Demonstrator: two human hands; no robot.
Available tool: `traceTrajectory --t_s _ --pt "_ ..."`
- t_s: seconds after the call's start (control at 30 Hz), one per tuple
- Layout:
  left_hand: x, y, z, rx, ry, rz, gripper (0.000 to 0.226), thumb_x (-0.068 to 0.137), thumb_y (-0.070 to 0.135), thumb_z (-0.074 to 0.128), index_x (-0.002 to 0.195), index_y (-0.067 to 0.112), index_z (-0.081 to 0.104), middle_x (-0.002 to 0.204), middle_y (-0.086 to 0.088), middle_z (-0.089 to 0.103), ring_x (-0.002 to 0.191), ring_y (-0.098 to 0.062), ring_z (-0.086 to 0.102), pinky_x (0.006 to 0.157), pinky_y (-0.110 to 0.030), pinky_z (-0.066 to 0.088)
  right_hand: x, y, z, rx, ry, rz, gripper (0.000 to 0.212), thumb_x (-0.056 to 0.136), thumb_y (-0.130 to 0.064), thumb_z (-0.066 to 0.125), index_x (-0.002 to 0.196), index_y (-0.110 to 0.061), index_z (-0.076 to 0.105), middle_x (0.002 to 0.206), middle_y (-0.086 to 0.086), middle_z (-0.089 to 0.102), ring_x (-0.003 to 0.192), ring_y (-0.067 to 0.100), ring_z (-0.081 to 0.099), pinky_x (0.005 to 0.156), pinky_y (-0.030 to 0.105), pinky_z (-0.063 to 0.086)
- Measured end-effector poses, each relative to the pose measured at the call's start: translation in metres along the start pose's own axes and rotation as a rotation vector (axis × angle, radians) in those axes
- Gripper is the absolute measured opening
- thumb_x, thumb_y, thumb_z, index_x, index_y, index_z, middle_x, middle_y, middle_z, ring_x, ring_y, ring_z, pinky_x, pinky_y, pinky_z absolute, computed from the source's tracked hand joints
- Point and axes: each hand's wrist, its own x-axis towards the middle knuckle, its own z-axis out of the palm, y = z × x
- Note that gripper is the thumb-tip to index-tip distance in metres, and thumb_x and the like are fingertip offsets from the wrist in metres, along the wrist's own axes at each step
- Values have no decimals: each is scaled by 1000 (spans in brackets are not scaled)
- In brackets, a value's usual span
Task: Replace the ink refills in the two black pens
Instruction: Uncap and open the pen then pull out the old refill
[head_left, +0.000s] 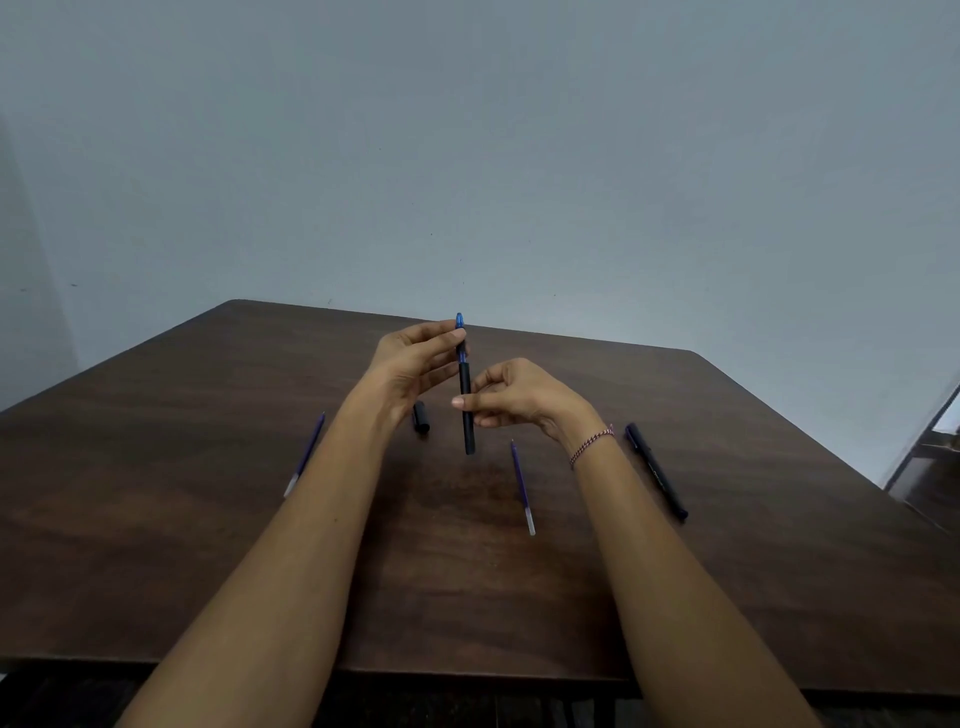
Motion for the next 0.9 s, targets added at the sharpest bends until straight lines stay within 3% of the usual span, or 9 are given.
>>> traceTrajectory --t_s 0.33,0.57,0.9 --pt "-3 3 2 -84 104 49 12 79 7 70 90 13 67 83 -2 69 74 -11 68 63 -21 56 -3 -1 1 -39 -34 17 32 75 -17 78 101 -5 63 74 2 66 55 3 64 55 14 53" --pt "-6 5 2 -109 115 47 12 79 10 71 89 15 68 85 0 71 77 -10 68 71 -24 56 -2 1 0 -71 -22 -14 20 74 -18 80 85 -12 64 72 0 65 64 5 62 55 13 51" --pt "-8 10 4 -191 107 170 12 81 11 70 91 16 70 81 3 74 74 -8 69 62 -20 54 0 3 -1 -50 -43 -10 22 74 -11 80 85 -12 62 49 -11 64 50 -1 63 54 13 51"
